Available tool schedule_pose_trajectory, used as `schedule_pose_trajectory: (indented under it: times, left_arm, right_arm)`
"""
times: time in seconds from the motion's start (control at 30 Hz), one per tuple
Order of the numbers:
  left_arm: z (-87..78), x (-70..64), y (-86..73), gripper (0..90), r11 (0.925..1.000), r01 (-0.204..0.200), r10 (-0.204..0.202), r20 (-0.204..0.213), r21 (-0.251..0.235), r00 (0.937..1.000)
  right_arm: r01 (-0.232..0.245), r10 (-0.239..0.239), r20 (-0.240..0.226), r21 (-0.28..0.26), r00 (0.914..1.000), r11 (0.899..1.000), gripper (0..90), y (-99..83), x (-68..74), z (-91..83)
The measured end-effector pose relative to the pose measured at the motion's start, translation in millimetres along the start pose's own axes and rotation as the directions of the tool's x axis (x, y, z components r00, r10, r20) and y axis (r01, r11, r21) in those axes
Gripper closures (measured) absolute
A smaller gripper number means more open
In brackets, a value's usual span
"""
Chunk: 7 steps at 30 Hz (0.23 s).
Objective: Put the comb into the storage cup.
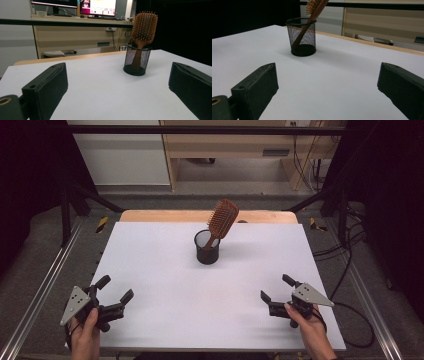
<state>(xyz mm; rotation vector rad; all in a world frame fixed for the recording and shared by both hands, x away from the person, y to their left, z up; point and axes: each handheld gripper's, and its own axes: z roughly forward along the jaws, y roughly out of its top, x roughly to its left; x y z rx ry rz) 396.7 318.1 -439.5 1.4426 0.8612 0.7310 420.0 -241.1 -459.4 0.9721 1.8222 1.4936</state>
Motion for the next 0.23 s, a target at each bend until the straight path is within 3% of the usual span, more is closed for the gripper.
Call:
schedule_pose_trajectory:
  times: [0.23]
  left_arm:
    - [4.5,1.4,-1.5,2.5,0.9999,-0.010,0.010,-0.004,0.013,0.9999]
  right_arm:
    - [0.016,-0.016,-0.024,-0.015,0.9996,1.000,3.2,3.7,5.0,17.4]
